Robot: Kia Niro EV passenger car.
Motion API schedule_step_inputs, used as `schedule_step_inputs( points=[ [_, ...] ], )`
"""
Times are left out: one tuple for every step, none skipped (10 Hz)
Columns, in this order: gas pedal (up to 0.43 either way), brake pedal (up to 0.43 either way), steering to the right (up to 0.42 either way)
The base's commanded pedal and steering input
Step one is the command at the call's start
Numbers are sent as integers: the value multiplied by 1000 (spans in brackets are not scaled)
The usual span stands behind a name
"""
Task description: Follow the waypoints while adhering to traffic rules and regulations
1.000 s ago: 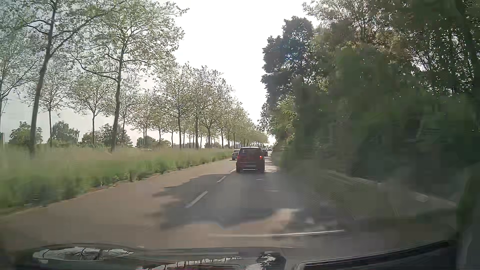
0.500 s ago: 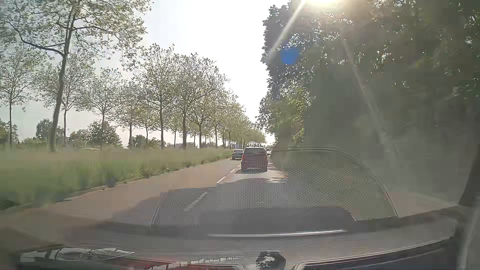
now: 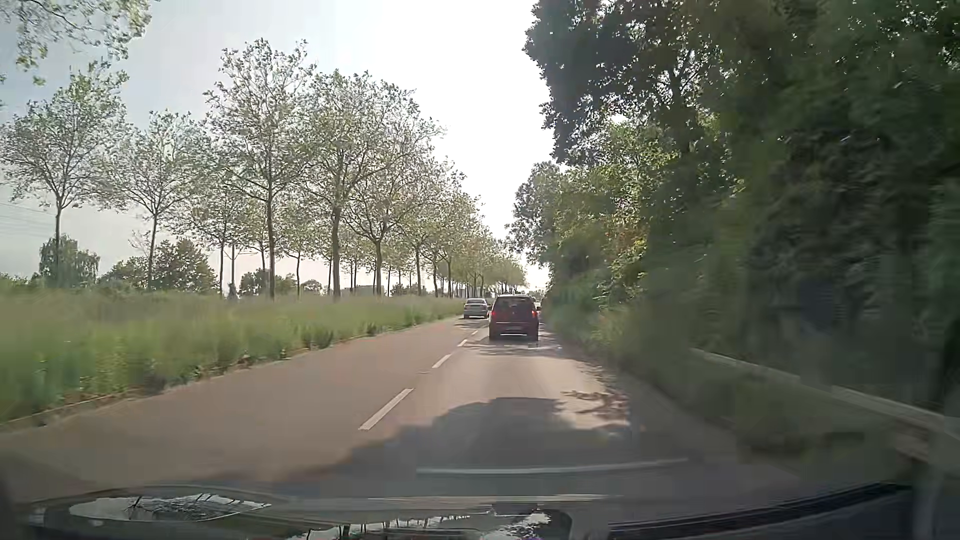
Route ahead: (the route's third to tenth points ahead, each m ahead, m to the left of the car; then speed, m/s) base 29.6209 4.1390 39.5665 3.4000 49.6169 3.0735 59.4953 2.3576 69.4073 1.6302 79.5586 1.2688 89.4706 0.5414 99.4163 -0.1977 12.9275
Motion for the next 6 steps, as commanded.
schedule_step_inputs(
  points=[
    [130, 0, 8],
    [130, 0, 8],
    [130, 0, 8],
    [130, 0, 8],
    [130, 0, 8],
    [130, 0, 8]
  ],
)
